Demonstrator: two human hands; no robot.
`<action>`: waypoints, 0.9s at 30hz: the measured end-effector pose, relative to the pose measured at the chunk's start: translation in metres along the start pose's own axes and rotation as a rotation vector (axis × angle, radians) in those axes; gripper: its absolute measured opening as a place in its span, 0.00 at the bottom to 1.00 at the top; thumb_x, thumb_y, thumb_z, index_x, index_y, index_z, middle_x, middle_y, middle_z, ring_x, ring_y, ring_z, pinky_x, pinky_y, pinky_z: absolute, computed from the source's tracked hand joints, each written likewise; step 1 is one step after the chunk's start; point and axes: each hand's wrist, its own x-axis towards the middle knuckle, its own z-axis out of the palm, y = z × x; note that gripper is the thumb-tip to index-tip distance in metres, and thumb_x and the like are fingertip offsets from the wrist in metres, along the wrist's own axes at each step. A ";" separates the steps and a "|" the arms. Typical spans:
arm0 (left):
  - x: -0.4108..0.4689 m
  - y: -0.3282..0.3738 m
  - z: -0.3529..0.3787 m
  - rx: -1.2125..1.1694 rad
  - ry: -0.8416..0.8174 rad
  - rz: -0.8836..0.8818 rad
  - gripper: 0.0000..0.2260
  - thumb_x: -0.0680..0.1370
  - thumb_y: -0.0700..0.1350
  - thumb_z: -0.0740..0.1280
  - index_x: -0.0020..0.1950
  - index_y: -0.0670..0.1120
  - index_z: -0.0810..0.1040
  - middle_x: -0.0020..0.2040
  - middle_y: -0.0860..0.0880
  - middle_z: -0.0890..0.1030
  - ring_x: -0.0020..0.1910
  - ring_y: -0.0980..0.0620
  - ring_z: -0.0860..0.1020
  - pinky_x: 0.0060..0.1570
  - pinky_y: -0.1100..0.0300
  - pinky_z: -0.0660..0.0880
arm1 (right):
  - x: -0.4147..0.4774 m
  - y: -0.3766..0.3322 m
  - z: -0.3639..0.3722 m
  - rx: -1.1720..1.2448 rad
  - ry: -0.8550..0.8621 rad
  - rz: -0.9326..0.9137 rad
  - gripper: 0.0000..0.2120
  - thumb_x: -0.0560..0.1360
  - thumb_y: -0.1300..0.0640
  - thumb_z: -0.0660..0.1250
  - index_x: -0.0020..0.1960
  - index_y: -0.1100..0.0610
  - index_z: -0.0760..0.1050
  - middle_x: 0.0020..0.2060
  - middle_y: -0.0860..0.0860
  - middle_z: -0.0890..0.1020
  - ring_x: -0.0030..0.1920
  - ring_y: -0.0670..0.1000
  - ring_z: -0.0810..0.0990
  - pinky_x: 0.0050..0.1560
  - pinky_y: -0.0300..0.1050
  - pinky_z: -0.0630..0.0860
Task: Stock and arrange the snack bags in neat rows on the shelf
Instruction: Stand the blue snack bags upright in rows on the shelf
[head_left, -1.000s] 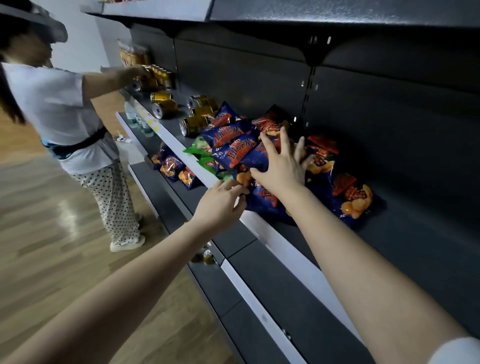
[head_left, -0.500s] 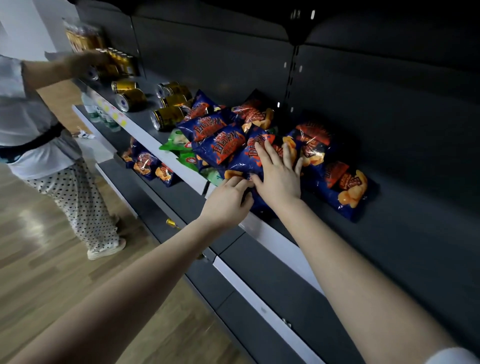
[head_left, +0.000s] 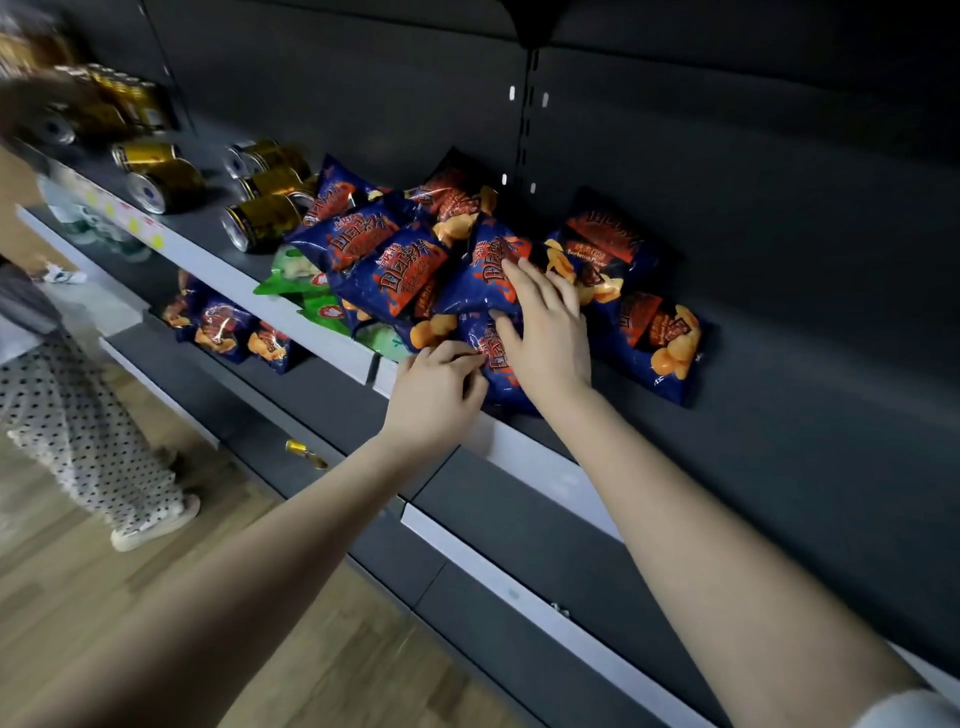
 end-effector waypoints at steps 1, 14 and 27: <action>0.001 0.002 -0.001 0.016 0.023 0.002 0.25 0.74 0.53 0.49 0.57 0.48 0.81 0.57 0.52 0.80 0.57 0.46 0.75 0.64 0.50 0.62 | -0.004 0.002 -0.003 0.038 0.066 -0.013 0.26 0.76 0.54 0.65 0.73 0.52 0.66 0.71 0.50 0.70 0.70 0.57 0.65 0.61 0.60 0.71; 0.015 0.149 0.000 -1.166 -0.052 -0.069 0.12 0.78 0.41 0.65 0.60 0.43 0.67 0.53 0.52 0.79 0.53 0.61 0.78 0.58 0.65 0.71 | -0.066 0.064 -0.087 0.055 0.314 -0.048 0.28 0.74 0.54 0.62 0.72 0.62 0.63 0.71 0.62 0.65 0.70 0.62 0.61 0.72 0.55 0.59; -0.026 0.309 0.072 -1.264 -0.413 0.020 0.12 0.76 0.41 0.67 0.57 0.51 0.74 0.49 0.56 0.81 0.48 0.58 0.80 0.54 0.60 0.75 | -0.187 0.162 -0.220 -0.247 0.244 0.517 0.45 0.68 0.37 0.64 0.77 0.51 0.49 0.77 0.56 0.51 0.73 0.59 0.59 0.69 0.60 0.62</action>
